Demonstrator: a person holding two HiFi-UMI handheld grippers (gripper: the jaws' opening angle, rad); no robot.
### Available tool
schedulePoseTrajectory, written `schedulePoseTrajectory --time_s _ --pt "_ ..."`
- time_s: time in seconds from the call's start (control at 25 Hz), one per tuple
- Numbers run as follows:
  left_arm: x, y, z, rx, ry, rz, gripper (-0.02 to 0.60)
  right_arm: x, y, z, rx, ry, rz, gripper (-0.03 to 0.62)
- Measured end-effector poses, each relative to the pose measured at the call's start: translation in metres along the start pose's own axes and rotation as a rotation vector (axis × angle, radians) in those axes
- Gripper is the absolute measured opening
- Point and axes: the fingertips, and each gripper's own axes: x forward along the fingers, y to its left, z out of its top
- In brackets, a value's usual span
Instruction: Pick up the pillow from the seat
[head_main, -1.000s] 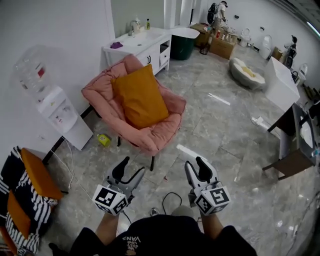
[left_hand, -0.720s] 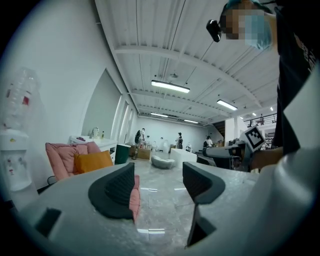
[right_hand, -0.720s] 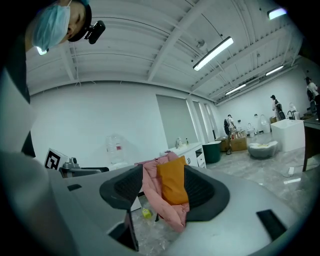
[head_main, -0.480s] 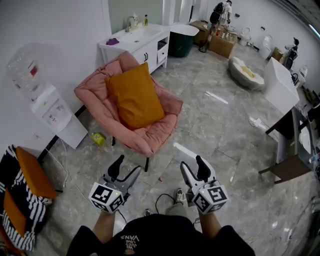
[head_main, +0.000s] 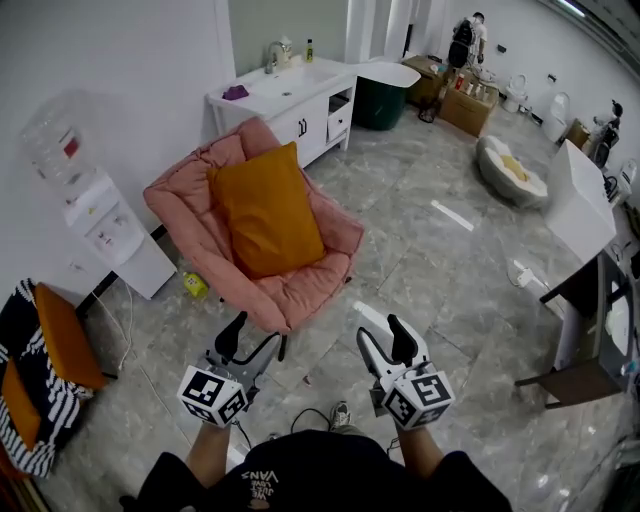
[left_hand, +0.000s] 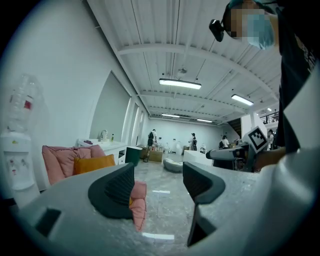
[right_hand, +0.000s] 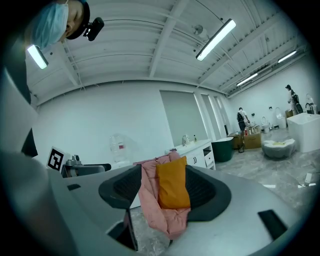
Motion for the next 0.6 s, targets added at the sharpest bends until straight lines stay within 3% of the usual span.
schedulePoseTrajectory --time_s 0.32,0.6 --pt "0.056 -0.018 0.0 -0.016 -0.013 0.141 0.299 0.017 -0.07 0.012 -0.002 0.042 0.108 0.261" --pt "0.071 -0.008 -0.002 -0.027 -0.003 0.236 0.299 0.035 -0.099 0.014 0.021 0.055 0.152 0.261"
